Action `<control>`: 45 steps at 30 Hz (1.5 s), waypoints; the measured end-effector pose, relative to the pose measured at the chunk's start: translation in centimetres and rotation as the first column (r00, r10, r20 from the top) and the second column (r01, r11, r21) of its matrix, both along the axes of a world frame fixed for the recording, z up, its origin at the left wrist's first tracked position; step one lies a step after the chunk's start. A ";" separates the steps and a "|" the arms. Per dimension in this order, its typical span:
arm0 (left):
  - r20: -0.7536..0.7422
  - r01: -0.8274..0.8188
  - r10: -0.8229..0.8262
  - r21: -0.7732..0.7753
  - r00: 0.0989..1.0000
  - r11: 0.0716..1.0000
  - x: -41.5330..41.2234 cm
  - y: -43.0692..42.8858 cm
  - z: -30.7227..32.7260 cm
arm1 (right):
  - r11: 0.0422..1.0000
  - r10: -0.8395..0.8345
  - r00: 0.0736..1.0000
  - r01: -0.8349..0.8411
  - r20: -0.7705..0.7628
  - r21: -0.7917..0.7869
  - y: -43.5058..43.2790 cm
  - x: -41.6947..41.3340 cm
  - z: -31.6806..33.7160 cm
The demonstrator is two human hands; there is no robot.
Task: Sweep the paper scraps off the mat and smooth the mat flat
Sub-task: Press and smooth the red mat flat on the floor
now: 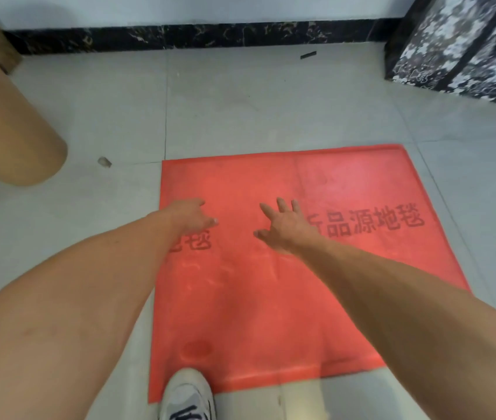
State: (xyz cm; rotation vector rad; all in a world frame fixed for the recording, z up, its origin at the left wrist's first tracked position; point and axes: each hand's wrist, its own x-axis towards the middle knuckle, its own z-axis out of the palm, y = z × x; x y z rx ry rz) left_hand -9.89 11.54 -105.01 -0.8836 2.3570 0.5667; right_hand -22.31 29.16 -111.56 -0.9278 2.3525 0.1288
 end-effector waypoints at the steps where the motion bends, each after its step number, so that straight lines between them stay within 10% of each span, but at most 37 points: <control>1: -0.014 -0.002 0.002 -0.001 1.000 1.000 -0.3 -0.5 0.1 | 1.000 0.002 1.000 -0.002 -0.005 -0.005 -1.0 -0.2 0.5; 10: -0.143 -0.039 0.051 0.084 0.988 0.996 -1.8 -4.0 -1.3 | 0.996 -0.067 0.997 0.065 0.033 0.053 -5.1 -0.2 4.0; 45: 0.125 0.040 -0.028 -0.092 0.992 0.995 -11.5 -12.3 -15.0 | 0.970 0.184 0.982 -0.186 -0.030 -0.157 -17.4 -9.7 -8.2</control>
